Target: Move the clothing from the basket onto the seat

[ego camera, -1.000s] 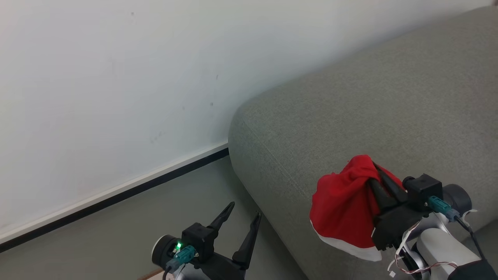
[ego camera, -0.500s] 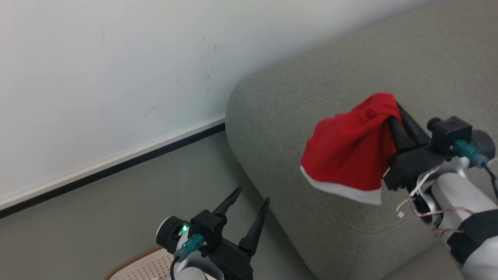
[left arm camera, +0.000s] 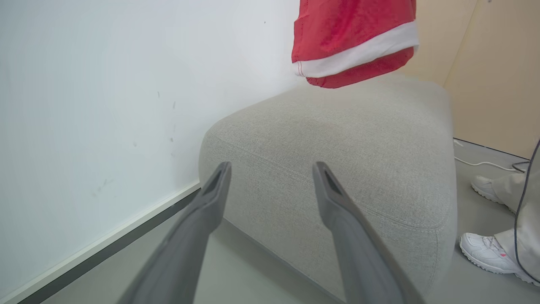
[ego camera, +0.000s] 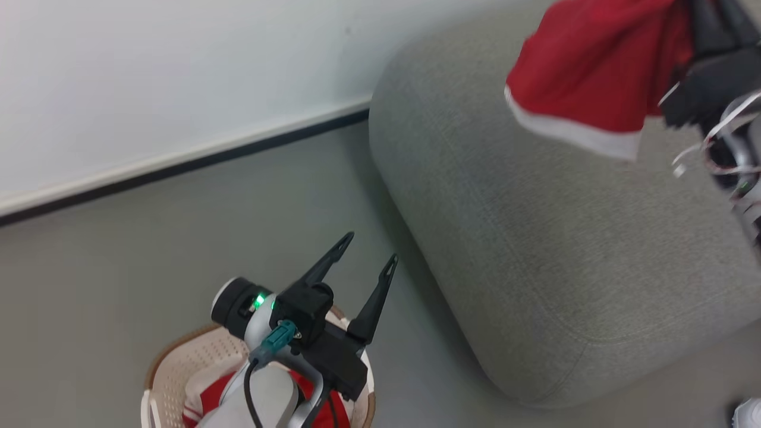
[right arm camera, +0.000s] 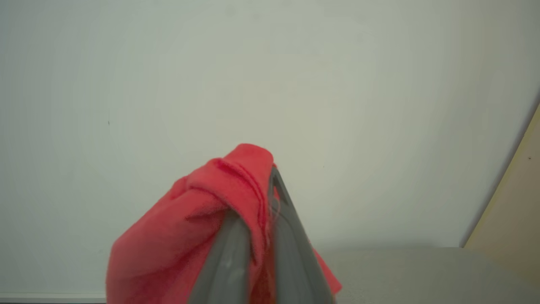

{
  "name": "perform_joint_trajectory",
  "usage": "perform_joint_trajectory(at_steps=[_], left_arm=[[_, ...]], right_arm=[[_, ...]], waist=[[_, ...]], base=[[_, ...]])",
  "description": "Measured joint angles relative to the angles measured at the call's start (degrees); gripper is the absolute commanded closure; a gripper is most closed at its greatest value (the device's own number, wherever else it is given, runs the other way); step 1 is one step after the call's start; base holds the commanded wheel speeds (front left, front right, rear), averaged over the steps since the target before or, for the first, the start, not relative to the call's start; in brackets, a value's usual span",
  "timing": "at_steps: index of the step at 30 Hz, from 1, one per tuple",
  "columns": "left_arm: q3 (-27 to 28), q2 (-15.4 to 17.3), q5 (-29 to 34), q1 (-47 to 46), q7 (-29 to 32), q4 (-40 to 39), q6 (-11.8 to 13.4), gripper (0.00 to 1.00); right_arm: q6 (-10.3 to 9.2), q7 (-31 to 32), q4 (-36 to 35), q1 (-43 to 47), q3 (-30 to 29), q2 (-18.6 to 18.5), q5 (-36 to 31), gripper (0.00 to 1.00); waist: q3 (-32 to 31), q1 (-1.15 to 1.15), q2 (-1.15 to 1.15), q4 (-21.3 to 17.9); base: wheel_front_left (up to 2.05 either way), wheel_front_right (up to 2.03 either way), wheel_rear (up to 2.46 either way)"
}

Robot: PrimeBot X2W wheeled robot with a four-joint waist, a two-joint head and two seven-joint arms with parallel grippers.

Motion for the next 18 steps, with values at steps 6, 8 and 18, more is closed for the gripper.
perform_joint_trajectory(at_steps=[6,8,18], left_arm=[[-1.3,0.55,2.35,-3.54,1.19,-3.96,-0.13,0.0],[-1.63,0.79,3.2,-4.36,1.8,-5.11,-0.14,0.0],[-1.58,3.42,6.05,-8.41,3.92,-10.84,-0.09,0.0]], right_arm=[[0.23,-0.07,4.27,-7.5,-3.33,-2.41,0.12,1.0],[0.23,-0.13,5.54,-9.01,-4.34,-3.46,0.2,1.0],[-0.11,-0.56,11.6,-14.49,-8.8,-6.68,2.11,1.0]], waist=[[5.72,0.0,0.0,2.32],[7.41,0.0,0.0,2.98],[16.1,0.0,0.01,5.36]], base=[[0.0,0.0,0.0],[0.0,0.0,0.0],[0.0,0.0,0.0]])
